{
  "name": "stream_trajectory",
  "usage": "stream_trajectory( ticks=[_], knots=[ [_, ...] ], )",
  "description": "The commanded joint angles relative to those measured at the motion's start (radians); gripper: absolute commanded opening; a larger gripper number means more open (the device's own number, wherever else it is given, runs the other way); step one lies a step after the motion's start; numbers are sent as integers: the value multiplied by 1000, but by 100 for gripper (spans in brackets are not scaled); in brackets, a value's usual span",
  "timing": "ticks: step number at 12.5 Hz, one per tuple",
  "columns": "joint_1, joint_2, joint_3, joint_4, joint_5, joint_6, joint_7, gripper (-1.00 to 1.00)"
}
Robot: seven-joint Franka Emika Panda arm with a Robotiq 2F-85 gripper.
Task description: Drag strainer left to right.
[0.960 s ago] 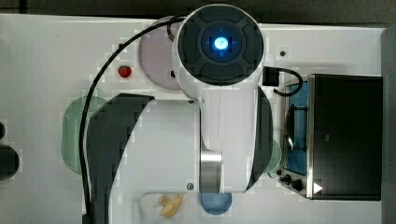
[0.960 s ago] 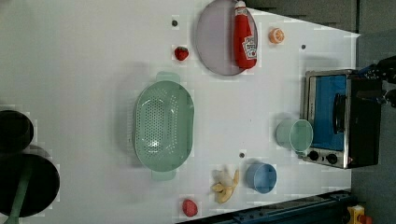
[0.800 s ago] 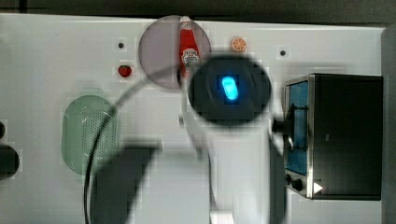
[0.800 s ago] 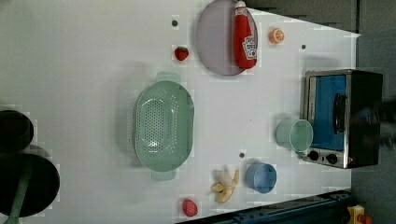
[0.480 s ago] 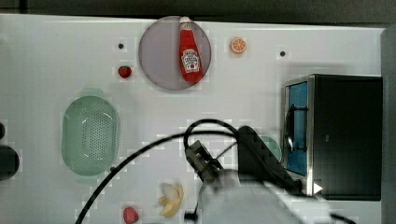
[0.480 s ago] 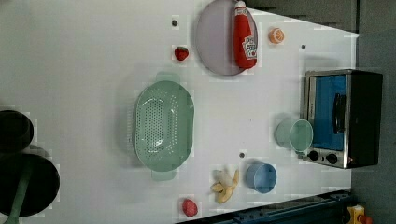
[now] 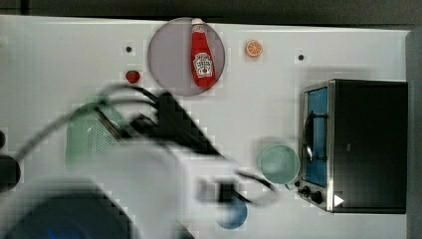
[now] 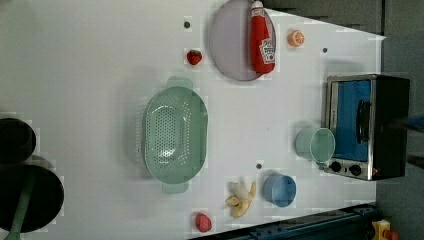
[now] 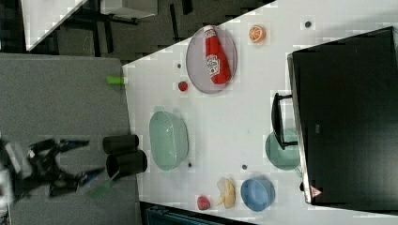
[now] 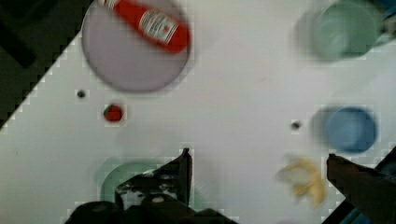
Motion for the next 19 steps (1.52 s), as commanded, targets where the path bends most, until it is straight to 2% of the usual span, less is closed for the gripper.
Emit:
stream_trajectory(
  ticks=[1, 5, 7, 14, 16, 19],
  knots=[
    [49, 163, 166, -48, 4, 49, 386, 100],
    [53, 352, 331, -67, -2, 228, 835, 100],
    [54, 442, 371, -98, -4, 337, 969, 100],
    [57, 676, 362, -287, -58, 834, 984, 100],
    [64, 731, 340, -307, -59, 928, 984, 100],
    [102, 791, 273, -307, -79, 980, 984, 100]
  ],
)
